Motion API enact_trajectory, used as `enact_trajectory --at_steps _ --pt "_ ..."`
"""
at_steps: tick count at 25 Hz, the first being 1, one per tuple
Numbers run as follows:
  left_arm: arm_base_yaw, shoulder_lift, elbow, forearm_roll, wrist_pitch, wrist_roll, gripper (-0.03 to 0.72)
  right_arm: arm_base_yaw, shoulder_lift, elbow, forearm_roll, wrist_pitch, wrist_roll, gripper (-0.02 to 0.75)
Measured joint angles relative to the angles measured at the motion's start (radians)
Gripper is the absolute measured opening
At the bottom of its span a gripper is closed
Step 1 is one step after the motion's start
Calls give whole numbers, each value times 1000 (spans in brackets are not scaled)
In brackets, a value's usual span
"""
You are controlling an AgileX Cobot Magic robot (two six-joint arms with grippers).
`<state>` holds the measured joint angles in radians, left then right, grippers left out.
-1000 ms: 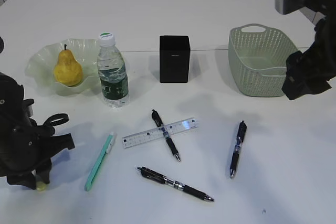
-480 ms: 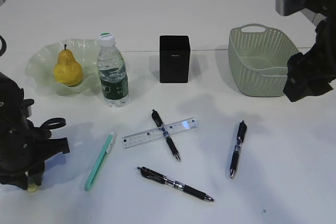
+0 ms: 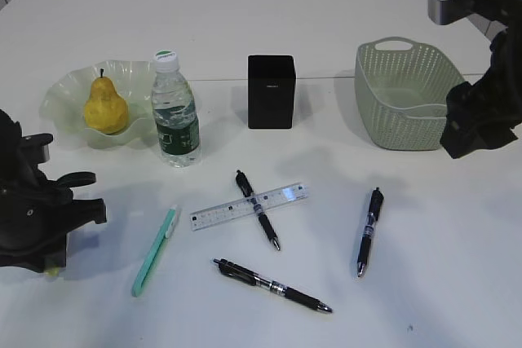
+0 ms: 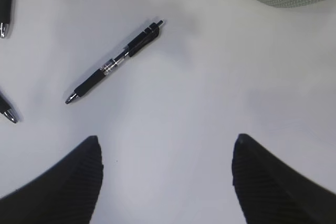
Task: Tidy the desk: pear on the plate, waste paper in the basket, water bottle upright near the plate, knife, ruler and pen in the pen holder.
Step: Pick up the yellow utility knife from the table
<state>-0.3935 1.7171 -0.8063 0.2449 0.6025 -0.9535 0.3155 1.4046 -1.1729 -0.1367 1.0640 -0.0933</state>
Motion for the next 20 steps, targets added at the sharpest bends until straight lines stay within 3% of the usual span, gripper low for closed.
enact_trajectory --at_steps 14,20 --pt "0 -227 2 3 -43 127 128 0 0 0 0 2 0 568" --pt "-46 -346 6 94 -45 164 128 0 0 0 0 18 0 567"
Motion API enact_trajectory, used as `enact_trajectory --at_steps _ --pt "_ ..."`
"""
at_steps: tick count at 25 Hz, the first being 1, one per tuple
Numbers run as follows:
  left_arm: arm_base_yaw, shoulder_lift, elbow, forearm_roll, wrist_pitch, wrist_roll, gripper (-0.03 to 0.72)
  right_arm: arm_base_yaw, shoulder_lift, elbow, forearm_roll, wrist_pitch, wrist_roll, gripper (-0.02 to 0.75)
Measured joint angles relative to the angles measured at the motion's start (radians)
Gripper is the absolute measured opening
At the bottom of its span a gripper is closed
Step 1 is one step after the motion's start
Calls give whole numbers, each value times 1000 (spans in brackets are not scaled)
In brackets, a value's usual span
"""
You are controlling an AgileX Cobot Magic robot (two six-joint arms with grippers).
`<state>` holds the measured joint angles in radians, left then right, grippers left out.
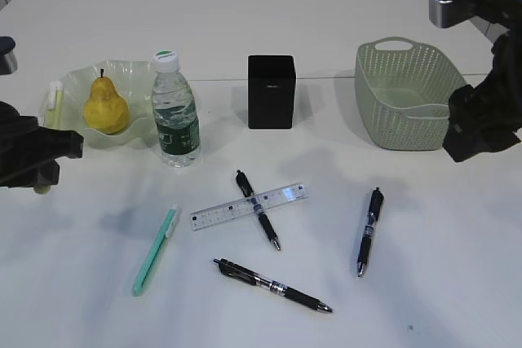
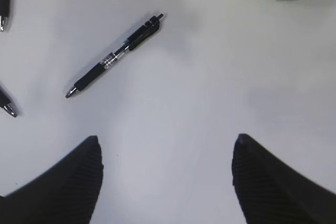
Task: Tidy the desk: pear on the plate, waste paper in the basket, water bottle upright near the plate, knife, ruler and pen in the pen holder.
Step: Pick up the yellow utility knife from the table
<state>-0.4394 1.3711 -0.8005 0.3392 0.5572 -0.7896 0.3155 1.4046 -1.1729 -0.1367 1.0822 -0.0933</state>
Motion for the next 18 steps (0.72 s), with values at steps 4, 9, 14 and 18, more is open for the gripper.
enact_trajectory --at_steps 4,9,14,18 --pt "-71 -71 0 58 -33 2 128 0 0 0 2 0 0 568" --pt "-143 -109 2 85 -61 4 128 0 0 0 4 0 0 568" --pt "-248 -115 2 164 -95 4 127 0 0 0 49 0 0 568" --pt "-332 -115 2 204 -186 4 123 0 0 0 117 0 0 568"
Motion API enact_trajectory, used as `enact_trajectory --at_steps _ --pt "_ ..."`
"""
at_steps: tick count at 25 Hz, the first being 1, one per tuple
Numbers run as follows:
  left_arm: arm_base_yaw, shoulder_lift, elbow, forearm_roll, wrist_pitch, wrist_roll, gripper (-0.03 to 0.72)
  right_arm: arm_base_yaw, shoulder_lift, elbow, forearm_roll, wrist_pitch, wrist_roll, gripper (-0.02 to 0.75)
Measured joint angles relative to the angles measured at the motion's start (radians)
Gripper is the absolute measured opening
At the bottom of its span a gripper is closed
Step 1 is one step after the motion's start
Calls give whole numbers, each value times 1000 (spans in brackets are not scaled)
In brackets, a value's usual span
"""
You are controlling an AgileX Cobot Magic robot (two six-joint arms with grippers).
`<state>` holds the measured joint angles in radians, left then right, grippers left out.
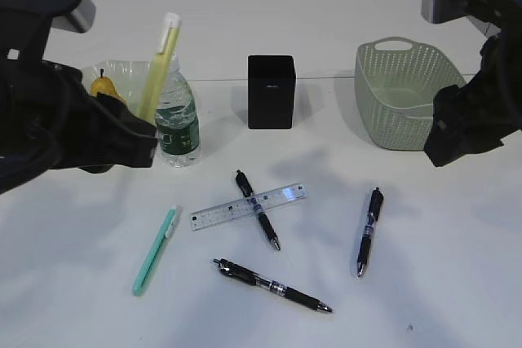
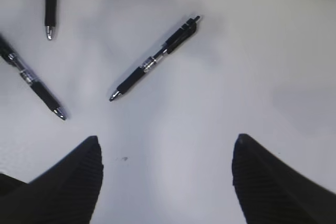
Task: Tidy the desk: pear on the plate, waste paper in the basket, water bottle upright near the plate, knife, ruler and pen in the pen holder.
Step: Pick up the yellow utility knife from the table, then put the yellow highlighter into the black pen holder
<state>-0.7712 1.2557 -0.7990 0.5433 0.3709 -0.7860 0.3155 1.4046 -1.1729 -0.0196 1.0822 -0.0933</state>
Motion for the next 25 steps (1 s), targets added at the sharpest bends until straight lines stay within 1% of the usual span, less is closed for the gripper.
enact_trajectory --at_steps 4,8,11,17,21,25 --pt "-28 0 0 8 -105 0 122 0 0 0 80 -4 0 568" --pt "-28 0 0 12 -175 0 122 0 -2 0 196 -35 -19 568" --pt "-28 2 0 15 -211 0 122 0 -2 -2 347 -82 -86 568" --pt "-28 31 0 19 -290 0 121 0 -2 -10 752 -239 -297 568" --pt "-28 49 0 20 -334 0 121 0 -2 -10 994 -294 -460 568" --pt "-28 79 0 18 -371 0 121 0 2 -10 1160 -317 -590 568"
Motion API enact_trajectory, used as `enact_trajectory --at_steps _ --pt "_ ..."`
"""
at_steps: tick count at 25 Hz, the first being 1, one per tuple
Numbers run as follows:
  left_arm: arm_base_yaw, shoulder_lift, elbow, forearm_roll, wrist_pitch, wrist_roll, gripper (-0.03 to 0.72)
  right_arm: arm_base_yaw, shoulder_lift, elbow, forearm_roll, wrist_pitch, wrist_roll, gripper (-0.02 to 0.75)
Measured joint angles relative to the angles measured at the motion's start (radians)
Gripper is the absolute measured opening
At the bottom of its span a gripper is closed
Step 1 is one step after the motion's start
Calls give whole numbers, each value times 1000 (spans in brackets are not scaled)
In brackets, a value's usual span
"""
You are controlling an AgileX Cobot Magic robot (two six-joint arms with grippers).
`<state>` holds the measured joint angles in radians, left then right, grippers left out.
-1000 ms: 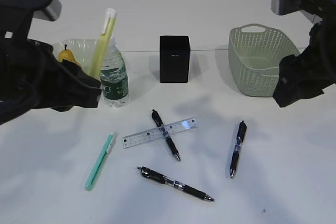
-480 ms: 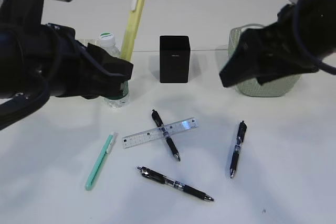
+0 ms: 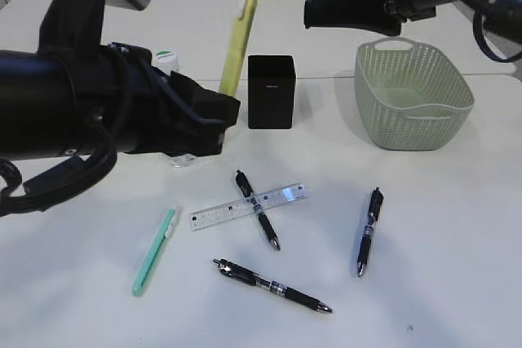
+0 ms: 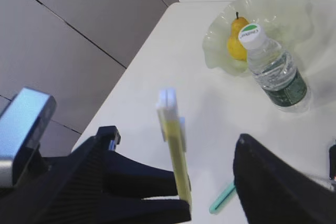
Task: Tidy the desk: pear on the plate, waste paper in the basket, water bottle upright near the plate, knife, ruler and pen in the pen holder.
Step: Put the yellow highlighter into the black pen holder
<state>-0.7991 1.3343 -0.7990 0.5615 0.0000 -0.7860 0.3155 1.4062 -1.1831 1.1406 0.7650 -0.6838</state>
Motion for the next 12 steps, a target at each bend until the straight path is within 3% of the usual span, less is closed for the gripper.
enact_trajectory --at_steps 12 --pt "0 21 0 -10 -42 0 120 0 75 0 229 14 -138 551"
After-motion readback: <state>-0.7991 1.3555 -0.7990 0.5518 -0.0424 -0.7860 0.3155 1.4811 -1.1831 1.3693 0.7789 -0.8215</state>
